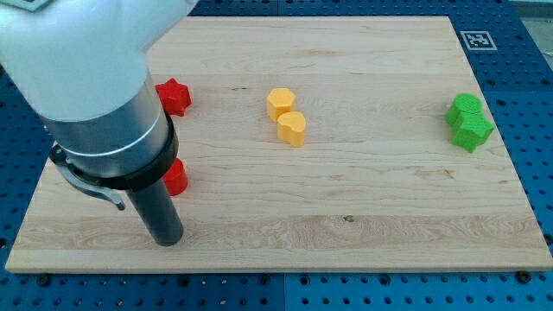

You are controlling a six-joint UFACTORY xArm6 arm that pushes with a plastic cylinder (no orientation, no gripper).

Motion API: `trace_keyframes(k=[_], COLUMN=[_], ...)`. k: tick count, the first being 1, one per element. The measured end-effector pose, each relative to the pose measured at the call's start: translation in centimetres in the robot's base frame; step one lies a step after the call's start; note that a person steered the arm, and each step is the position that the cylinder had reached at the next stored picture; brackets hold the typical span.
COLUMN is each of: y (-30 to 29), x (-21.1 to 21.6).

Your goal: Push the red blocks into the blue blocks

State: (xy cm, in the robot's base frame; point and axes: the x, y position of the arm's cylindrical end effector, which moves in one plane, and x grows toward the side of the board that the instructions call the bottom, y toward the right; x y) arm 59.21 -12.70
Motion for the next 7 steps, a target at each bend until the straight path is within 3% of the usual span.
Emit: trace_keyframes(k=[2, 3, 6, 7], y=[-1.5, -6.2, -0.8, -5.0], x=[0.2, 0.3, -2.1, -4.8])
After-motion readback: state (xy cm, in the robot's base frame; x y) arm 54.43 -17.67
